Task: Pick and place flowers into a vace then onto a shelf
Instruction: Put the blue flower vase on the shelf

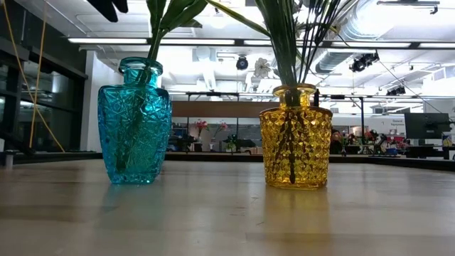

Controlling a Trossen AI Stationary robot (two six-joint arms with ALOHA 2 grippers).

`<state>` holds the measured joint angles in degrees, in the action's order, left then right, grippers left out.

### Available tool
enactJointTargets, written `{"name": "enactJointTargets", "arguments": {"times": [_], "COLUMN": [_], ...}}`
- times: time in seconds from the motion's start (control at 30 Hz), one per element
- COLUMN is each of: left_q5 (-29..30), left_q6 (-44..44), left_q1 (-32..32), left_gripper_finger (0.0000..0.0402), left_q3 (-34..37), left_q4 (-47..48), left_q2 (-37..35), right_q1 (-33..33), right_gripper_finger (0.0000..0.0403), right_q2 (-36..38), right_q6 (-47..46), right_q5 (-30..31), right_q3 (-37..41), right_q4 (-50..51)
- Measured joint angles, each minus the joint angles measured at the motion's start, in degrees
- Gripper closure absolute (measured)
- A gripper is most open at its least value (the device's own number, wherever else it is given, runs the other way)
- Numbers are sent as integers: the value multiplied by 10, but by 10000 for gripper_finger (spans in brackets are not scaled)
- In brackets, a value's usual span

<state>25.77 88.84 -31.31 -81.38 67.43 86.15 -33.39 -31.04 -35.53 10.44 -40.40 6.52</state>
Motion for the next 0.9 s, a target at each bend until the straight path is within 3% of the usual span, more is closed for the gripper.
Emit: {"name": "enactJointTargets", "arguments": {"times": [0.33, 0.67, 0.9], "left_q5": [2, 16, 11], "left_q6": [-5, -41, -44], "left_q1": [-26, -28, -84], "left_gripper_finger": [273, 273, 273], "left_q3": [18, 105, 111], "left_q4": [-14, -134, -139], "left_q2": [0, 0, 0], "right_q1": [0, 0, 0], "right_gripper_finger": [272, 272, 272], "right_q2": [0, 0, 0], "right_q6": [3, 1, -15], "right_q5": [-5, -5, -5], "right_q3": [0, 0, 0], "right_q4": [0, 0, 0]}}
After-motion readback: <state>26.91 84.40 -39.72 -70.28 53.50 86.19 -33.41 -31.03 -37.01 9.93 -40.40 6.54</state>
